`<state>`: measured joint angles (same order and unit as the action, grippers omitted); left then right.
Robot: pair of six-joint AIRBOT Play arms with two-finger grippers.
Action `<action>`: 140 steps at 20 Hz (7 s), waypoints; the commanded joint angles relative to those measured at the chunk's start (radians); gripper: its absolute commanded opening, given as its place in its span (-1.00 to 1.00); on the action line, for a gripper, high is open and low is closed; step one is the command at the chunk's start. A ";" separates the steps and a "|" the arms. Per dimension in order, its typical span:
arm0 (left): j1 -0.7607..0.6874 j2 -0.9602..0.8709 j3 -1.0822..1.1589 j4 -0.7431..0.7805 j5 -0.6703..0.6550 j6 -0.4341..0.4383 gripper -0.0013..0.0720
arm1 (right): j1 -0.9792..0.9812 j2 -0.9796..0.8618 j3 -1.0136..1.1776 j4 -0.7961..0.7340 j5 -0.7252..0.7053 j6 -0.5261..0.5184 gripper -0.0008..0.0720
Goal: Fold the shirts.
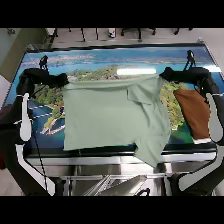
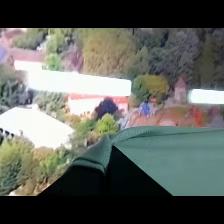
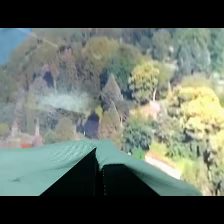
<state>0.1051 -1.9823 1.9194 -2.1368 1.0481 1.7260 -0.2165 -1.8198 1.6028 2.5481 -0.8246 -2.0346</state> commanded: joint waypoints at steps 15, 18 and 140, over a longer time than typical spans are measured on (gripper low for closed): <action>-0.045 -0.033 -0.083 0.219 0.038 -0.058 -0.91 | 0.027 -0.053 0.025 -0.560 -0.127 0.188 -0.94; -0.072 -0.035 -0.080 0.313 0.033 -0.058 -0.91 | 0.042 -0.059 0.005 -0.697 -0.144 0.259 -0.94; -0.488 0.062 0.017 0.251 0.266 -0.129 -0.91 | 0.002 0.188 -0.154 -0.150 -0.496 -0.032 -0.94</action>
<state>-0.2508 -1.8336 1.9369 -1.8881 1.4303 1.5944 -0.2142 -1.7245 1.4166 2.3920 -1.2827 -2.0892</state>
